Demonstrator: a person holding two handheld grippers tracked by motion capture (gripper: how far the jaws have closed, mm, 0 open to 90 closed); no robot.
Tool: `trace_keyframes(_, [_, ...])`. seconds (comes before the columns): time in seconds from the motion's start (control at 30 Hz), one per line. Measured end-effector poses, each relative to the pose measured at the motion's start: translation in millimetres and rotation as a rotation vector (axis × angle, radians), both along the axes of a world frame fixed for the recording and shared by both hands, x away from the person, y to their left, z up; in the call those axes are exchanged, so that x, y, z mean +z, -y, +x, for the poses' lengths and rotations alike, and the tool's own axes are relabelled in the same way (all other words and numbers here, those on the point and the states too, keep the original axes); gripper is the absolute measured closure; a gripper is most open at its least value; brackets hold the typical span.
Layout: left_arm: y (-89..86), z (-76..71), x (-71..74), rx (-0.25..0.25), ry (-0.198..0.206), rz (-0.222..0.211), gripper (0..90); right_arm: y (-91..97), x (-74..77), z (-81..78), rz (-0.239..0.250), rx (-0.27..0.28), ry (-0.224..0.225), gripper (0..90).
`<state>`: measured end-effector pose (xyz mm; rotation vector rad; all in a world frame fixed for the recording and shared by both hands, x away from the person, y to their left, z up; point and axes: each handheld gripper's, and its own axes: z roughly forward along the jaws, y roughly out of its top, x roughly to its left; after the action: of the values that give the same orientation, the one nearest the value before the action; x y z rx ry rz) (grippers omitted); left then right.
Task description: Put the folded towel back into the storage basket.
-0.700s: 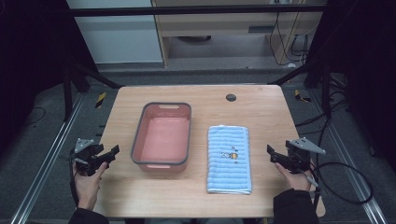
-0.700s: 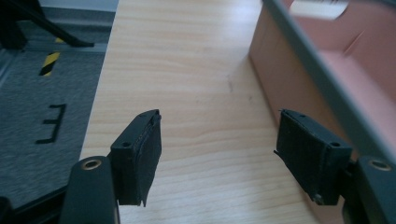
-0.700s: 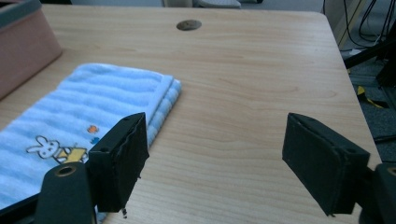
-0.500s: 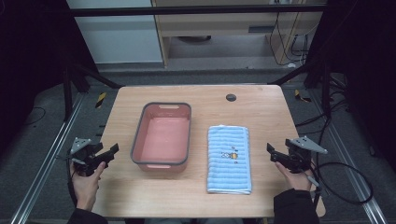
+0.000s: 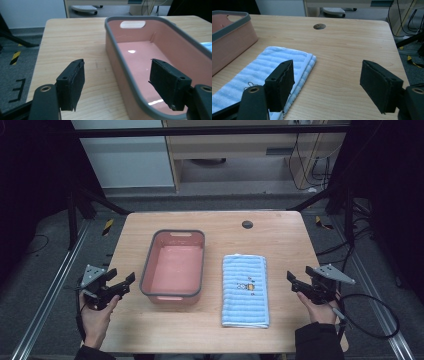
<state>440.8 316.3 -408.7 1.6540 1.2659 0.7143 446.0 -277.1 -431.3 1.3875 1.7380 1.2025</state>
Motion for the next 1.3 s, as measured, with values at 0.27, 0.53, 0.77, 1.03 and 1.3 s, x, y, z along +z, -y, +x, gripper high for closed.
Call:
trace_keyframes(0.27, [20.3,-6.9,7.6,-0.057,0.019,-0.012,25.6,0.5,5.8,-0.2,0.0,0.001,0.002,32.3])
trace_keyframes(0.53, [36.7,-12.5,14.8,-0.094,0.037,-0.012,23.9,-4.2,10.2,3.7,-0.003,0.006,0.003,33.5])
trace_keyframes(0.77, [49.2,-11.8,15.0,-0.107,0.036,-0.008,24.3,-12.3,14.6,11.2,-0.016,0.026,-0.002,34.4])
trace_keyframes(1.03, [64.3,-11.4,23.0,-0.124,0.065,-0.01,25.6,-23.2,30.9,23.2,-0.013,0.063,0.02,32.4])
trace_keyframes(1.3, [87.4,-7.0,31.4,-0.155,0.087,-0.044,26.9,-33.0,46.4,33.3,0.016,0.069,0.037,32.9])
